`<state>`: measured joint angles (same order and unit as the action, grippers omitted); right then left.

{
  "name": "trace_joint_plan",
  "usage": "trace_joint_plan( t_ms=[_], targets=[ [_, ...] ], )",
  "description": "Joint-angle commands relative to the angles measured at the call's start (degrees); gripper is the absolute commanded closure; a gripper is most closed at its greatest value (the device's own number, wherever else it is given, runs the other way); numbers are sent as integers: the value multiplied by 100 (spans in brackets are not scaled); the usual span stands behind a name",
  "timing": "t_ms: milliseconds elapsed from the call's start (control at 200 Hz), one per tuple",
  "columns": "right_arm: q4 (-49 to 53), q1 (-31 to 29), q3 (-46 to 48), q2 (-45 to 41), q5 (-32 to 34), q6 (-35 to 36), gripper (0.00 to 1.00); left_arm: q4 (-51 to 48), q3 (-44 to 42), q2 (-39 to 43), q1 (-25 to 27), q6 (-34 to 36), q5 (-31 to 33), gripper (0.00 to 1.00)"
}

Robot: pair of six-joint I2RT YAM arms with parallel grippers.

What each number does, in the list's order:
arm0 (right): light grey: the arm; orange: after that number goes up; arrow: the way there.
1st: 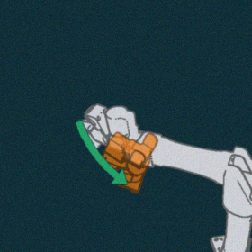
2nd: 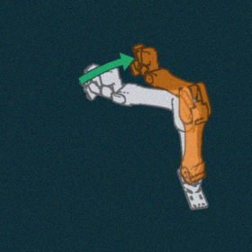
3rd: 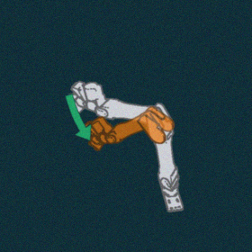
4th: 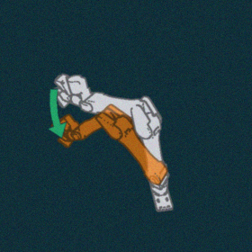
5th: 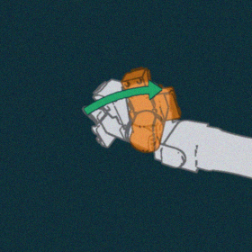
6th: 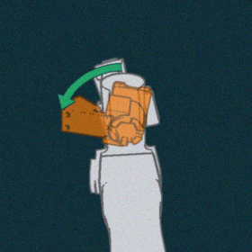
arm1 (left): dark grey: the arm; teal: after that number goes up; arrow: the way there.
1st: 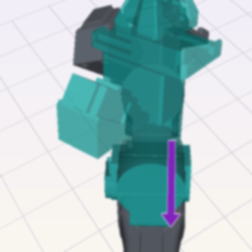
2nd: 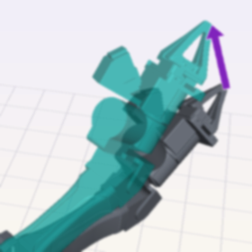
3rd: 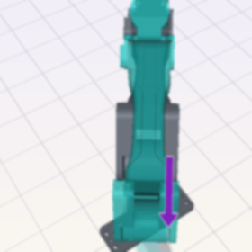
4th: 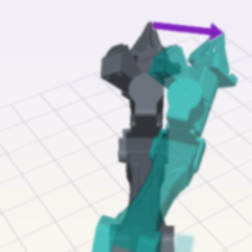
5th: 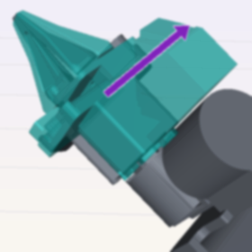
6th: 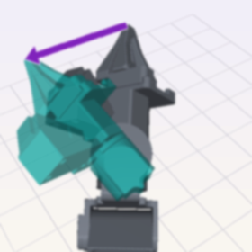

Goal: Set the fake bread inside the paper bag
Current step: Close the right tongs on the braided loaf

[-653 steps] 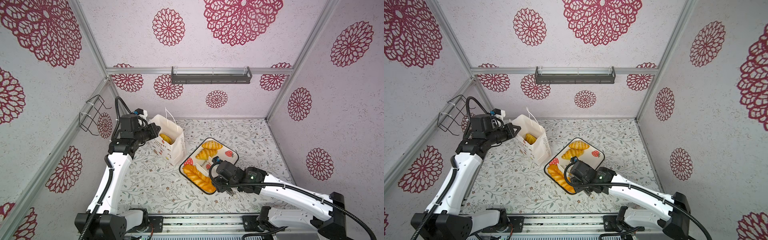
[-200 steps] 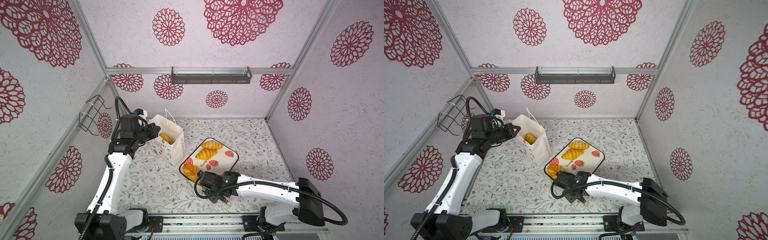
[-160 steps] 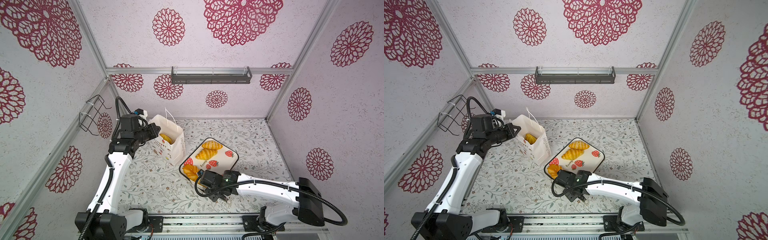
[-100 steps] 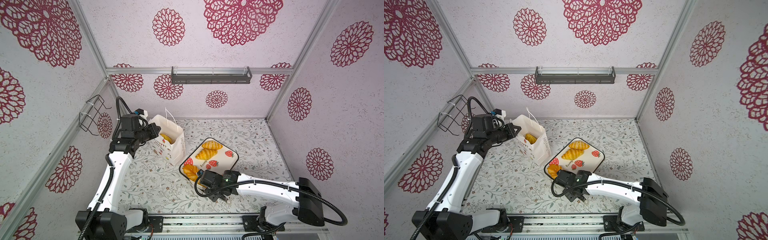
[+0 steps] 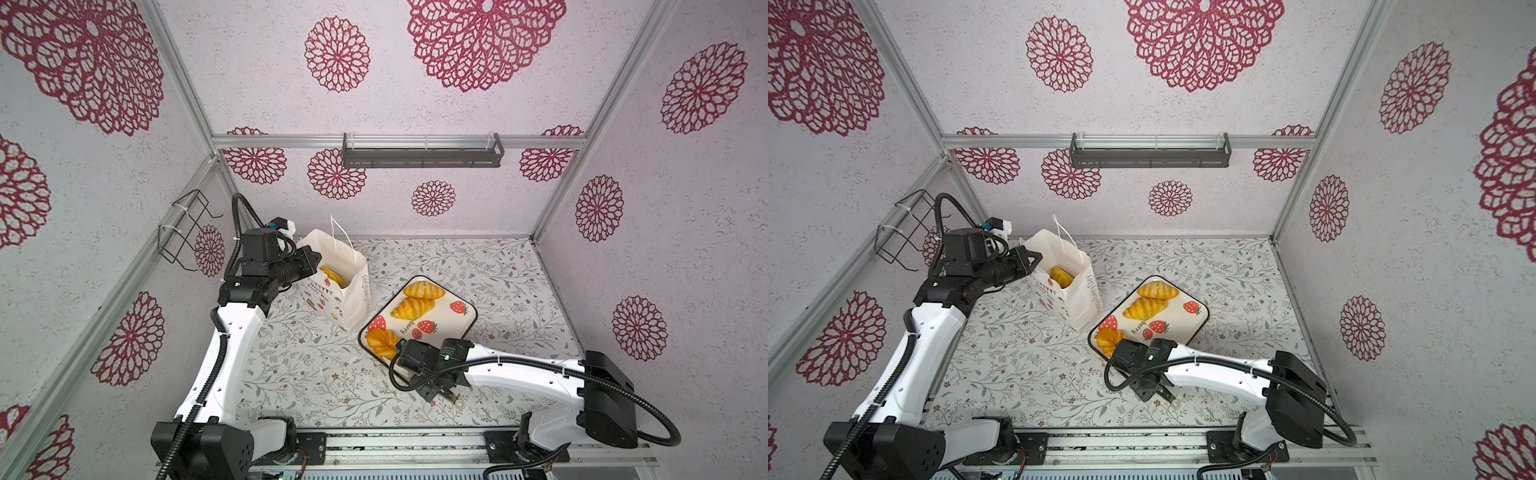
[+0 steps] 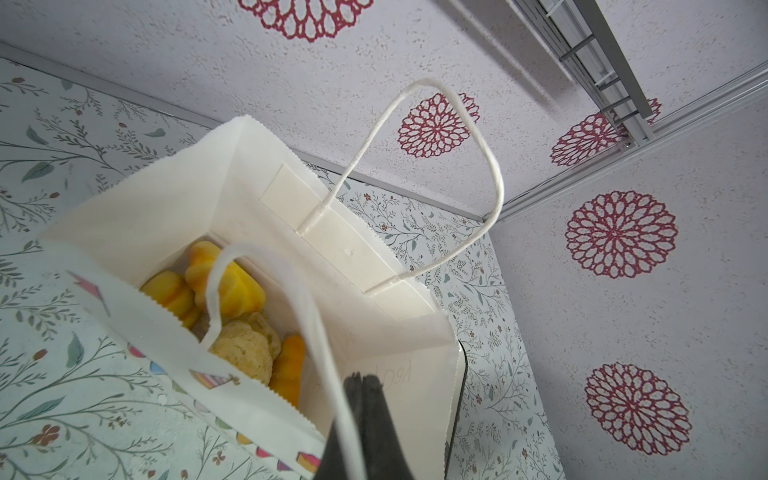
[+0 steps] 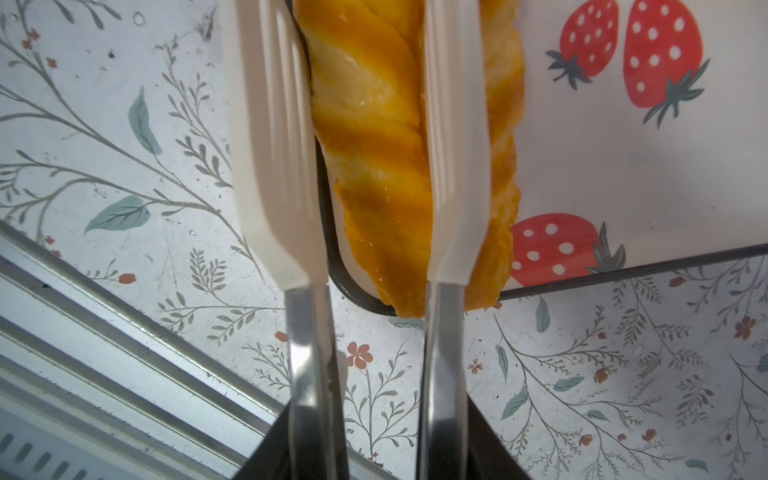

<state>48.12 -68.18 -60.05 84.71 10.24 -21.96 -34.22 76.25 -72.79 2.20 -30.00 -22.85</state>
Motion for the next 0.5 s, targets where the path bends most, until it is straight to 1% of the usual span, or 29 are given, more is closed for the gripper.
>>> trace_joint_plan(
  t_ms=[0, 220, 495],
  targets=[
    [215, 21, -174, -7, 242, 87, 68, 73, 61, 11, 0, 108, 37, 100],
    [81, -35, -260, -111, 49, 139, 68, 73, 57, 7, -10, 110, 53, 100],
    [130, -38, -220, 22, 181, 148, 68, 74, 48, 3, -9, 121, 53, 100]
  ],
)
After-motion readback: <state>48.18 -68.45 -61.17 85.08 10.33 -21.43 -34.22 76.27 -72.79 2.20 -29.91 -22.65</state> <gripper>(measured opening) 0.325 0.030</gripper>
